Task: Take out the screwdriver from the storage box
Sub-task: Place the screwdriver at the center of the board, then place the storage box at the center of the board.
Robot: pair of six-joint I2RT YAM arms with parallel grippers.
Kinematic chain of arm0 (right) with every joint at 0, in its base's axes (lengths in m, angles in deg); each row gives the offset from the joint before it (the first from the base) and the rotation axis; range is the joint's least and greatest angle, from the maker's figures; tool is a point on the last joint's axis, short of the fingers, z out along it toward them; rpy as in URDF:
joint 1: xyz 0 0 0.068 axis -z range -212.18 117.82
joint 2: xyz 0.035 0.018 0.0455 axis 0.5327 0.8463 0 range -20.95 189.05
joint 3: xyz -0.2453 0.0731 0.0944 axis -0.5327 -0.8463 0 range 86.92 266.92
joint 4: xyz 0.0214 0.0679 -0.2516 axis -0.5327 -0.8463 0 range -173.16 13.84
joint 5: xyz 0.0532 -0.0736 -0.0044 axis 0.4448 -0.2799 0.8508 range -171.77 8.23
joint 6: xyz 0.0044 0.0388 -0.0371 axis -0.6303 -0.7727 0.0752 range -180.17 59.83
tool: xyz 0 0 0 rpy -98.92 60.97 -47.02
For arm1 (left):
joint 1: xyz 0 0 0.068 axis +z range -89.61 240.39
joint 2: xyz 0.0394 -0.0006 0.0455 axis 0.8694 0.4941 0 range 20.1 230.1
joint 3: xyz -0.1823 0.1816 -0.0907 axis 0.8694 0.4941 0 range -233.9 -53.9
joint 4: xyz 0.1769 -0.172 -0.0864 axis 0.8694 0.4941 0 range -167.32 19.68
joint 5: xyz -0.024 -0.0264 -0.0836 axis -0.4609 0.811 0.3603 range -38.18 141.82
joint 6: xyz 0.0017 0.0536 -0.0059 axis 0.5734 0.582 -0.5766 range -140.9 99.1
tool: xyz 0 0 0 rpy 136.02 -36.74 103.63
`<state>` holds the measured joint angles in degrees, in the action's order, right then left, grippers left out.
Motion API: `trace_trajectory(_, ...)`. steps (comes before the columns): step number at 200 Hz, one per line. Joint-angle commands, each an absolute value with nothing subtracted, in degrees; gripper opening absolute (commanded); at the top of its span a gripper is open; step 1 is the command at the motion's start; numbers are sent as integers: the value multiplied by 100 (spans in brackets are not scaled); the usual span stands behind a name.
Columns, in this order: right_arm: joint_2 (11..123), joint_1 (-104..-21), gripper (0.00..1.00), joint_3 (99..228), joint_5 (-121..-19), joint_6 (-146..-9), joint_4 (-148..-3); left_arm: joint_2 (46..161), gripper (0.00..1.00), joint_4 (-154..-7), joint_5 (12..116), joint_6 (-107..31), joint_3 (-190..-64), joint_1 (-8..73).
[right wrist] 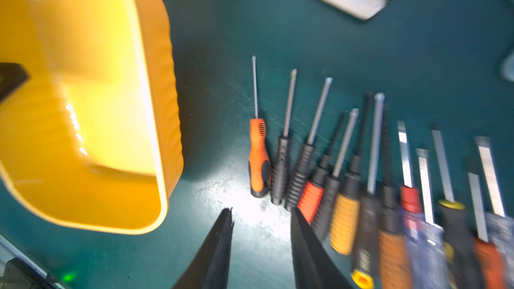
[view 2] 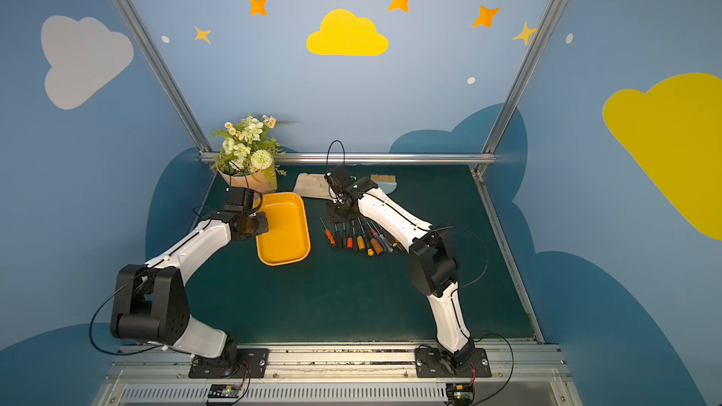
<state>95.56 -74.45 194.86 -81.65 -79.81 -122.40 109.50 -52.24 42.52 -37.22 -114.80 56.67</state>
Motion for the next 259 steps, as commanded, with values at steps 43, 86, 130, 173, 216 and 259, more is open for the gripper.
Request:
trace_trajectory(43, 8142, -6694, 39, 18070, -8928, -7915, -11806, 12061, 2, -4867, 5173, -2995, -12366, 5740)
trace_trajectory(86, 7525, -6082, 39, 17294, -8894, -8019, -11706, 12504, 2, -4854, 5363, -2891, -12702, 5740)
trace_trajectory(130, 7261, -5748, 39, 16850, -8757, -8097, -11589, 12857, 2, -4697, 5571, -2780, -13192, 5735)
trace_trajectory(173, 7195, -5666, 39, 16735, -8707, -8136, -11594, 13213, 2, -4538, 5686, -2880, -13591, 5715)
trace_trajectory(216, 7156, -5614, 39, 16658, -8669, -8143, -11624, 13391, 2, -4506, 5752, -2945, -13741, 5696)
trace_trajectory(259, 7090, -5583, 39, 16636, -8660, -8191, -11633, 13244, 23, -4414, 5803, -2862, -13762, 5632)
